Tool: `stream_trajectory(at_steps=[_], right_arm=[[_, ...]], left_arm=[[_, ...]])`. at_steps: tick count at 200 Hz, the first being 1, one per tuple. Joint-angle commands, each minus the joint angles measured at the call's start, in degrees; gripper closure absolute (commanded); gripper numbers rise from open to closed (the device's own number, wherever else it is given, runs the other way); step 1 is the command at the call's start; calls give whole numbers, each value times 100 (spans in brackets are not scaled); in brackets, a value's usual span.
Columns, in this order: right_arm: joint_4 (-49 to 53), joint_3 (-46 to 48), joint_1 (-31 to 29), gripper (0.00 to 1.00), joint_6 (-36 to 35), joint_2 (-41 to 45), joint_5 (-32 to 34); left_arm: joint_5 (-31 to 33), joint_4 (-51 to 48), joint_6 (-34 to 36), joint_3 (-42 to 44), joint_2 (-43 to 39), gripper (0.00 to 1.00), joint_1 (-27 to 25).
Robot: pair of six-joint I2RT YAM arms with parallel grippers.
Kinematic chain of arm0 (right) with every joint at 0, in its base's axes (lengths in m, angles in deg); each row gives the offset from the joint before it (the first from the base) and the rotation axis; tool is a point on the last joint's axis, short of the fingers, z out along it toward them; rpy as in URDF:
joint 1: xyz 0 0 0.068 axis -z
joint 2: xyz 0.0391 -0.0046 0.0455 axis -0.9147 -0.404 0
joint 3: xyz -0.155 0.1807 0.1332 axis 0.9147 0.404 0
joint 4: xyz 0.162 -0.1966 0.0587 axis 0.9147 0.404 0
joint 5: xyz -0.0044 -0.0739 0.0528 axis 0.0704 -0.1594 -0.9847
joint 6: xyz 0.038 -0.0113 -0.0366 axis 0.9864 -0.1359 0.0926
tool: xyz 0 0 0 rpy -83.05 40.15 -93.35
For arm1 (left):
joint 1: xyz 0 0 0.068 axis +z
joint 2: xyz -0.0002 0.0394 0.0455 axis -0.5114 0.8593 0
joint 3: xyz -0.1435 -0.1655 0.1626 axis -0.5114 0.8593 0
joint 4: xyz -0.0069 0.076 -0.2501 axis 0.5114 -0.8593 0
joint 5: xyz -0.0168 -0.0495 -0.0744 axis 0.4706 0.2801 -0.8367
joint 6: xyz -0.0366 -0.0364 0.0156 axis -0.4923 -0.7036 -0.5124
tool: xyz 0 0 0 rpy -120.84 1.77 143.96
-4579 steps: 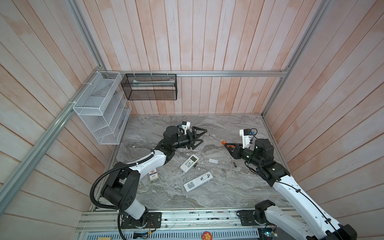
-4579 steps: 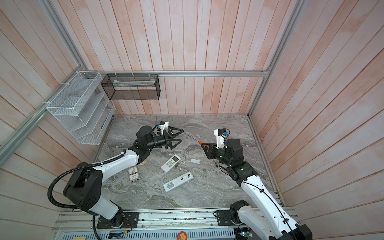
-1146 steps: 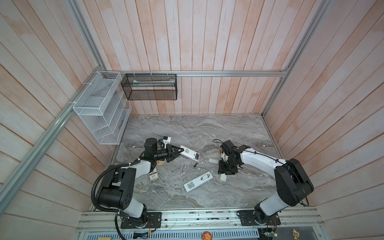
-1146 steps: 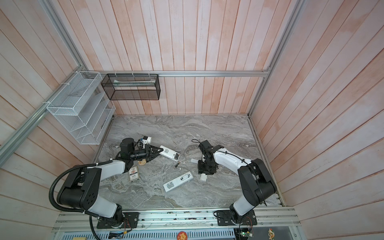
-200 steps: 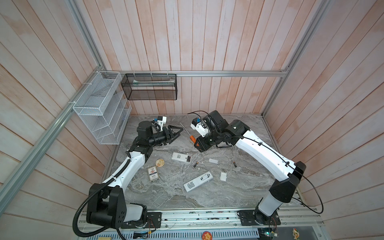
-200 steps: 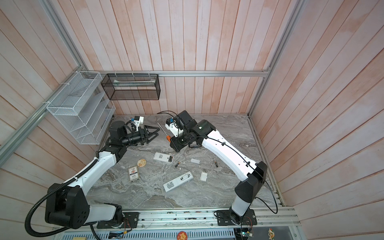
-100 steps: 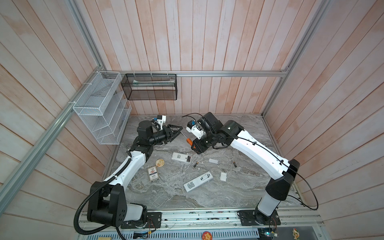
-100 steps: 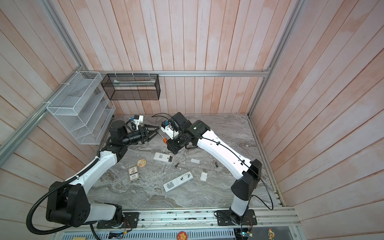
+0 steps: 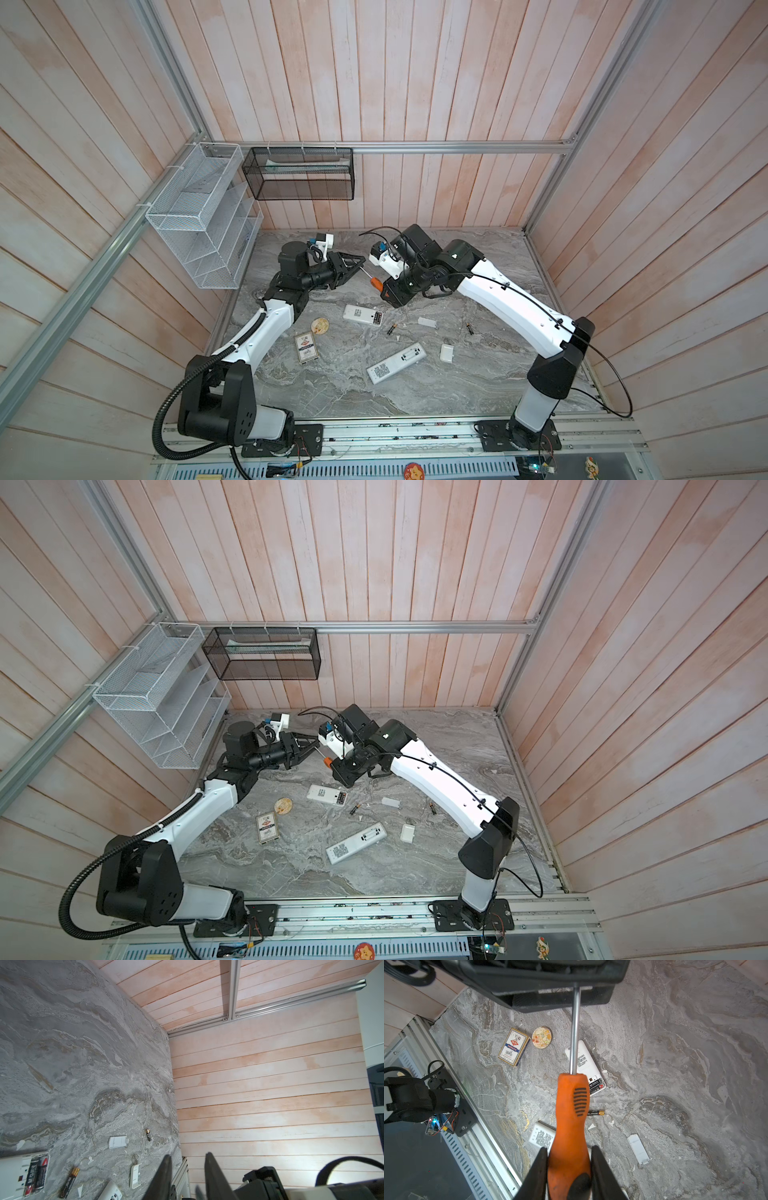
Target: Unload the batteries from the remote control
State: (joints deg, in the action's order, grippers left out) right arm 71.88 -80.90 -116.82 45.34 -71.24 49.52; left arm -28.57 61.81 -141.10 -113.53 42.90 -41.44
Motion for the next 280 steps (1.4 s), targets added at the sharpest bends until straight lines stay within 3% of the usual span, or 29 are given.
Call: stream_trajectory(at_steps=[1, 30, 52, 80, 116, 155, 191, 227, 257, 280], right_arm=[[102, -227, -41, 87, -107, -128, 66], [99, -291, -41, 87, -118, -173, 119], [49, -339, -46, 86, -137, -212, 128], [160, -657, -42, 82, -208, -397, 120], [69, -686, -34, 69, -194, -393, 63], [69, -853, -27, 39, -88, -380, 84], [-256, -785, 205, 25, 286, -78, -140], [-1590, 271, 911, 19, 1185, 763, -1139], [-3473, 1958, 2035, 5, 2670, 1732, -2489], [-4836, 3242, 2721, 2, 3755, 2359, -3074]], left_arm=[[27, 1, 43, -156, 55, 81, -22], [-6, 25, -14, -126, 65, 85, -22], [-15, 23, -23, -95, 59, 96, -20], [13, 208, -123, 45, 9, 97, -22], [65, 490, -299, 284, -52, 100, -21], [64, 964, -656, 510, 2, 100, -5], [60, 1153, -852, 458, 132, 100, -1], [93, 1648, -1252, 529, 263, 100, -2], [178, 2023, -1571, 651, 282, 100, -1], [301, 2185, -1756, 727, 249, 100, 12]])
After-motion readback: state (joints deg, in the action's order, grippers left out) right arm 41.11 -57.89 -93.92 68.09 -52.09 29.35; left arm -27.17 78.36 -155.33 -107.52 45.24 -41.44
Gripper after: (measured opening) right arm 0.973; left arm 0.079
